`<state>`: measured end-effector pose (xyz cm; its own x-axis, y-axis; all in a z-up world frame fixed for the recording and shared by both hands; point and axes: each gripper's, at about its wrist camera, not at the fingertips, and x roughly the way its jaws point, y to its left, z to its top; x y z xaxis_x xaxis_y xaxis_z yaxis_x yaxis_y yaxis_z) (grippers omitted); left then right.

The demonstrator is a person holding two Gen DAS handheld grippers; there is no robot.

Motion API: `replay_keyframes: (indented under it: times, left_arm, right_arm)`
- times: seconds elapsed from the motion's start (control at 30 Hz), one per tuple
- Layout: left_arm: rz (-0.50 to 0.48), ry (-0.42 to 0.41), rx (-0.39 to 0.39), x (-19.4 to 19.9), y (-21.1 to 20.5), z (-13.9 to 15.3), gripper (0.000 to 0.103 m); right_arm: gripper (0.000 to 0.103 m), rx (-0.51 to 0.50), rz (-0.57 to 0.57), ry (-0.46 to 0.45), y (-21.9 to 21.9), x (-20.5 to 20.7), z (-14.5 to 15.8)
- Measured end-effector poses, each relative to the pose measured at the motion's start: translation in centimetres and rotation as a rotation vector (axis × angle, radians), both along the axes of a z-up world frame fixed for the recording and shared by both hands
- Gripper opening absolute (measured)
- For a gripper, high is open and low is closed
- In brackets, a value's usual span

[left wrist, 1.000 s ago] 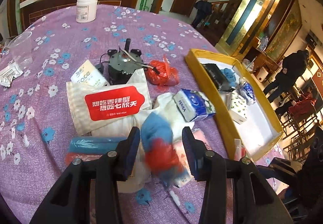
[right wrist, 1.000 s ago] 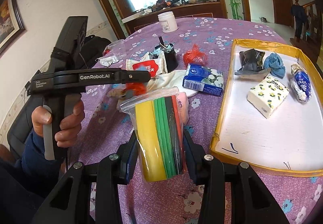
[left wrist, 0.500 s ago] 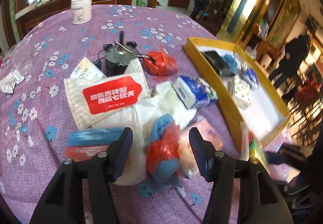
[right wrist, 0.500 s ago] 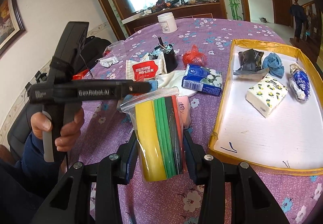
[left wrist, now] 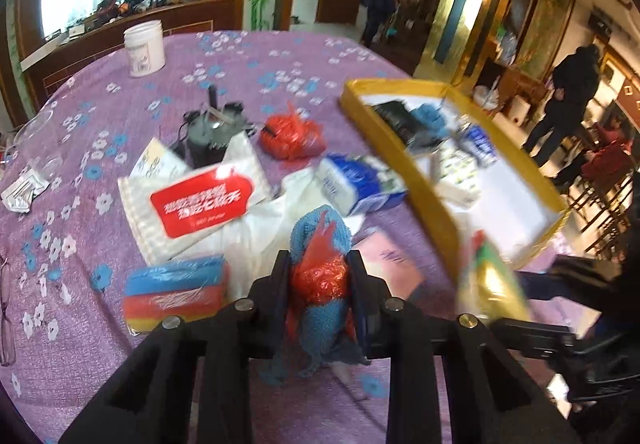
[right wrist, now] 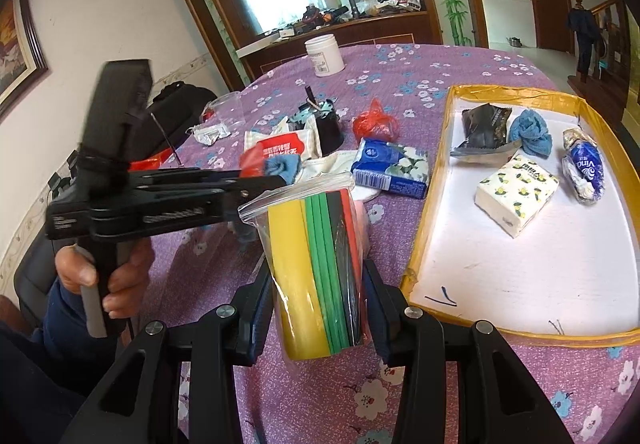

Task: Organize soft objects
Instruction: 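Carry the blue toy with the left tool while the right tool carries the strip bag to the tray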

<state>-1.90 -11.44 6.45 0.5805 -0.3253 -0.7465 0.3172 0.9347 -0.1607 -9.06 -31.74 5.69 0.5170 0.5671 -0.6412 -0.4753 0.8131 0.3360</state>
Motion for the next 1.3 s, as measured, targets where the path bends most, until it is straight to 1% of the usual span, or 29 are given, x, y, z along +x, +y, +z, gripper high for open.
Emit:
replay_keyframes:
  times: [0.13,0.23,0.33,0.47,0.6,0.67,0.73,0.9,1.1,1.2,1.23,1.3]
  left_arm:
    - [-0.035,-0.007,-0.022,-0.2,-1.3,0.7,0.026]
    - [-0.062,-0.002,-0.034,-0.2,-2.6,0.8,0.026]
    - [-0.087,0.010,-0.052,0.1,-4.2,0.8,0.026]
    - [-0.127,0.026,-0.063,0.6,-7.1,0.6,0.026]
    - [-0.170,0.061,-0.085,1.3,-10.3,-0.2,0.026]
    - [-0.192,0.065,-0.086,1.6,-12.1,-0.5,0.026]
    - [-0.206,0.061,-0.078,1.9,-13.7,-0.7,0.026]
    - [-0.227,0.069,-0.097,2.9,-15.9,-1.5,0.027]
    - [-0.229,0.083,-0.077,3.3,-16.1,-3.2,0.027]
    - [-0.232,0.070,-0.088,3.4,-15.8,-3.3,0.028]
    - [-0.232,0.061,-0.091,3.2,-15.7,-3.3,0.030]
    - [-0.233,0.051,-0.098,2.9,-15.6,-3.3,0.038]
  right_arm:
    - [0.045,0.000,-0.035,-0.014,-1.0,0.0,0.4]
    - [0.045,-0.016,-0.089,-0.028,-2.1,0.1,0.8]
    - [0.045,-0.046,-0.183,-0.037,-4.0,0.6,1.2]
    - [0.045,-0.099,-0.368,-0.018,-7.4,1.7,1.1]
    - [0.045,-0.094,-0.497,0.030,-10.4,2.7,0.2]
    - [0.045,-0.086,-0.531,0.045,-11.3,3.2,-0.2]
    - [0.045,-0.078,-0.555,0.058,-12.0,3.8,-0.5]
    - [0.045,-0.087,-0.587,0.077,-12.9,5.0,-1.4]
    - [0.046,-0.123,-0.585,0.083,-12.6,5.9,-2.2]
    - [0.047,-0.156,-0.583,0.079,-12.3,6.0,-2.6]
    - [0.047,-0.163,-0.583,0.077,-12.1,6.1,-2.7]
    - [0.049,-0.175,-0.580,0.067,-12.0,6.2,-2.7]
